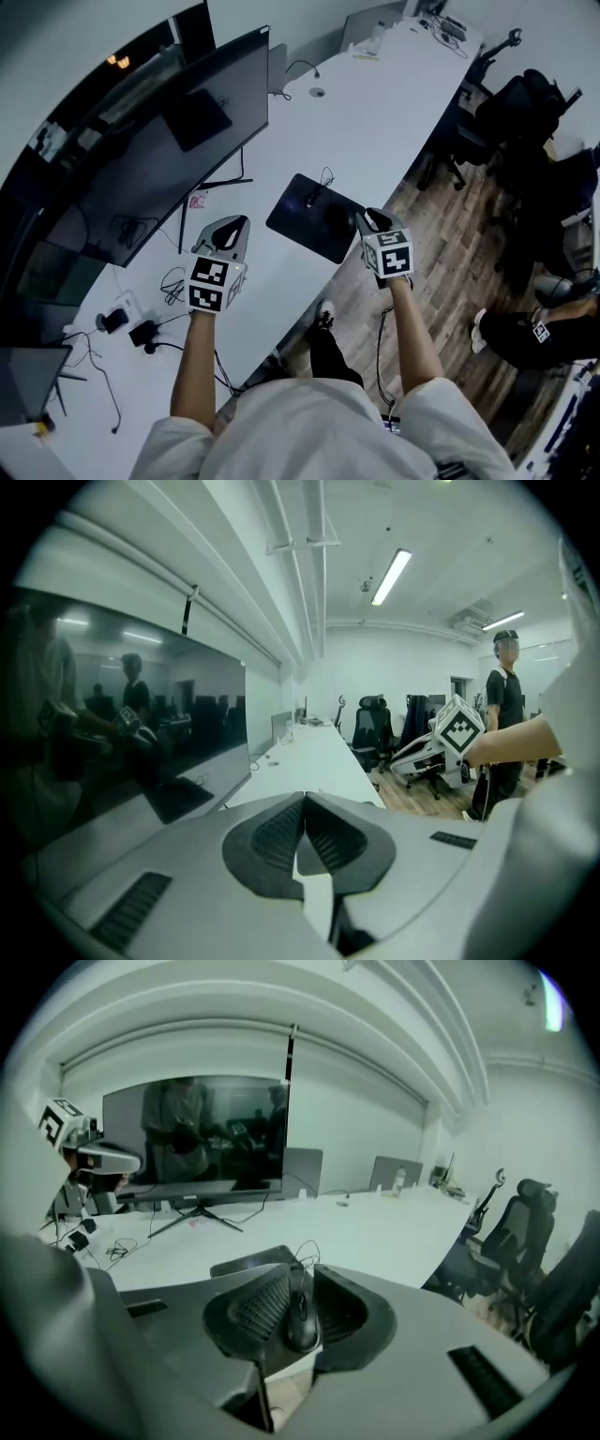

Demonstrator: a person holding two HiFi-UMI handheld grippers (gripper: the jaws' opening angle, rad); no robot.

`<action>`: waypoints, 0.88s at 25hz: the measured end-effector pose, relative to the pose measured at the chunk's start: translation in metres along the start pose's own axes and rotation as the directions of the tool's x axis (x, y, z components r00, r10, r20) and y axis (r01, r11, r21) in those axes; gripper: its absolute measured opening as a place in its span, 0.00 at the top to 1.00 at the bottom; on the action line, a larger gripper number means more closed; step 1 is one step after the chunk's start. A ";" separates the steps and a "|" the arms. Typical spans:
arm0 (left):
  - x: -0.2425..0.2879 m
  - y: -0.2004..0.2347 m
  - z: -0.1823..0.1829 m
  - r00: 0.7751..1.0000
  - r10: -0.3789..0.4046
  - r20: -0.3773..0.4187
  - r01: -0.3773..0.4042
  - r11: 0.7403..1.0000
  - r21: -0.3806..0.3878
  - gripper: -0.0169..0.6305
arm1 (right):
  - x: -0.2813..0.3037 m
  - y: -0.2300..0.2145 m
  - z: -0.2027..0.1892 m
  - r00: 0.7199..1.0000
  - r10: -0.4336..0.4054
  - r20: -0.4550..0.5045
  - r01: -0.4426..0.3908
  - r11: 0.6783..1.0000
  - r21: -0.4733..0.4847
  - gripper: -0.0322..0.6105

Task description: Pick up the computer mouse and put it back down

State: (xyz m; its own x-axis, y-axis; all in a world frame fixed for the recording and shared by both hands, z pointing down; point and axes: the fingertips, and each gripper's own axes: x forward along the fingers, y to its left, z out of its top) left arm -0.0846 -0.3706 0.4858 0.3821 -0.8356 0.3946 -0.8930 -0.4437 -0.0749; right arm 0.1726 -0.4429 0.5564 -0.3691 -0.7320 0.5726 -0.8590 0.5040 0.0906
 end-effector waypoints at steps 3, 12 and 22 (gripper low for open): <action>-0.029 -0.002 0.018 0.998 -0.011 0.063 0.010 1.000 0.027 0.95 | -0.048 0.011 0.025 0.994 -0.061 0.094 0.060 0.998 0.009 0.93; -0.109 -0.028 0.055 0.975 -0.059 0.215 0.040 0.995 0.090 0.95 | -0.179 0.074 0.068 0.963 -0.121 0.239 0.154 0.980 -0.123 0.93; -0.186 -0.061 0.083 0.943 -0.085 0.322 0.038 0.988 0.149 0.95 | -0.276 0.138 0.094 0.925 -0.096 0.367 0.152 0.980 -0.127 0.93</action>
State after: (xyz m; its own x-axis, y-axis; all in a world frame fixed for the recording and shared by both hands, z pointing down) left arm -0.0813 -0.2150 0.3405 0.5127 -0.8545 0.0839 -0.8324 -0.5186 -0.1952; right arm 0.1226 -0.2147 0.3342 -0.3890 -0.8941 0.2220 -0.8530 0.4406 0.2797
